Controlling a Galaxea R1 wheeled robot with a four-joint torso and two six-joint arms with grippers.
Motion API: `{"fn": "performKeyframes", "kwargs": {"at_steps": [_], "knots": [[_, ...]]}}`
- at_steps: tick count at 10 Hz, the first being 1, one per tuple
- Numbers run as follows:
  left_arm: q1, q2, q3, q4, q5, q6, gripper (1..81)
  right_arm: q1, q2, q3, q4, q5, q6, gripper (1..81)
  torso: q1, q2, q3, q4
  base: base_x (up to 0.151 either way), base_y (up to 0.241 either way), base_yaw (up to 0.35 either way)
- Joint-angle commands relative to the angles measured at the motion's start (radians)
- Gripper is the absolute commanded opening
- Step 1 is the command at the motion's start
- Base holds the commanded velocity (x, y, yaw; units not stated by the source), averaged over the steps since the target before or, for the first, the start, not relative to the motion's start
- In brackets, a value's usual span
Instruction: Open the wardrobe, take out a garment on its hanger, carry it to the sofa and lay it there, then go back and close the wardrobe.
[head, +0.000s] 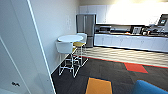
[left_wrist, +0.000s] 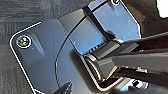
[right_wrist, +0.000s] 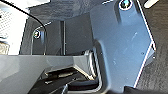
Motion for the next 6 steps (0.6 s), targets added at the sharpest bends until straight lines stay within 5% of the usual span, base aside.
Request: {"fn": "performKeyframes", "kwargs": {"at_steps": [1, 6], "knots": [[-0.040, 0.009, -0.008, 0.007, 0.043, 0.006, 81.1, 0.036, 0.005, -0.001, 0.007, -0.046, -0.002, 81.1, 0.000, 0.000, 0.000, 0.000, 0.000, 0.000, 0.323], [-0.040, 0.022, -0.021, 0.010, 0.045, 0.034, 81.1, 0.038, 0.010, -0.001, 0.007, -0.046, -0.002, 81.1, 0.000, 0.000, 0.000, 0.000, 0.000, 0.000, 0.323]]}}
